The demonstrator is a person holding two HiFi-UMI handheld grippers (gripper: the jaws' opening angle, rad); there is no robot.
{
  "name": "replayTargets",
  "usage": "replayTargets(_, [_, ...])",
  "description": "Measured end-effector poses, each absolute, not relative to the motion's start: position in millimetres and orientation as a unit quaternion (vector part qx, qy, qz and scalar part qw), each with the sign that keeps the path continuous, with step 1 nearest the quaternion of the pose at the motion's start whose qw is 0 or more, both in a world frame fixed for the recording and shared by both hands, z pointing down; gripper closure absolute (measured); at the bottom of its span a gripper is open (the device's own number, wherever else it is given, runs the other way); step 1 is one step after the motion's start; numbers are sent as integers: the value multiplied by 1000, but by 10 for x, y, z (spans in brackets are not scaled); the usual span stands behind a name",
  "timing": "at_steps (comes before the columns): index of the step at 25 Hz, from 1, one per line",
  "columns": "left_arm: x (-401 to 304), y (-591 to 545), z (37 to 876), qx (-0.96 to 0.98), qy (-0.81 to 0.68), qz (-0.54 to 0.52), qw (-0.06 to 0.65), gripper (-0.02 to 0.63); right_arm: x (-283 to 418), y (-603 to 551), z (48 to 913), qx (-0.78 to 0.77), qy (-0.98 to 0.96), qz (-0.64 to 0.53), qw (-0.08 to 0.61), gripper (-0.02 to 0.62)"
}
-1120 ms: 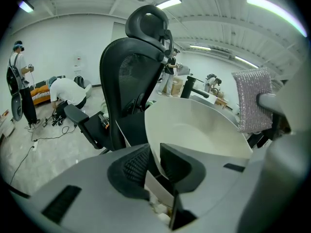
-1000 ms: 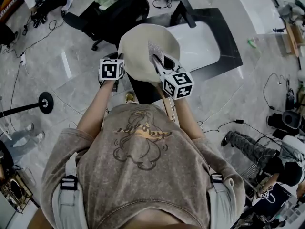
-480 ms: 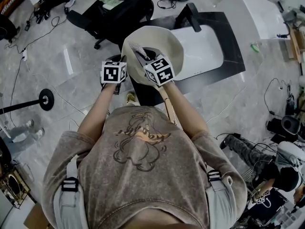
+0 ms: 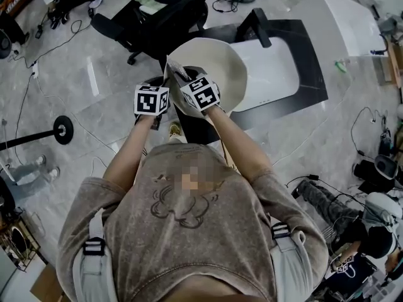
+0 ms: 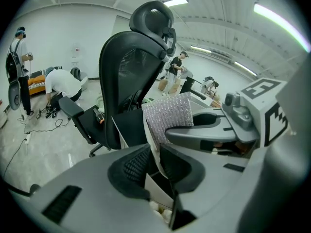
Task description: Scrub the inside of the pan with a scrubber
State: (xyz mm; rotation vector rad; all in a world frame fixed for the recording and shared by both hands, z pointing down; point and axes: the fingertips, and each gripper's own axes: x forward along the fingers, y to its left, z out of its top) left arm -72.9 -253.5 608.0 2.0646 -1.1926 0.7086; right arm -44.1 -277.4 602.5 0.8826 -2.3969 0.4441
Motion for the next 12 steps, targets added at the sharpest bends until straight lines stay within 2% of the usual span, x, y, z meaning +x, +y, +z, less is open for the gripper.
replayTargets(7, [-734,-2531,6075,789,-443,278,322,534,-502,-2846,6047,327,-895,127,276,515])
replayTargets(12, [-728,-2526,6077,792,-438,281,321,532,-443,-2963,6077,336,-885,105,305,515])
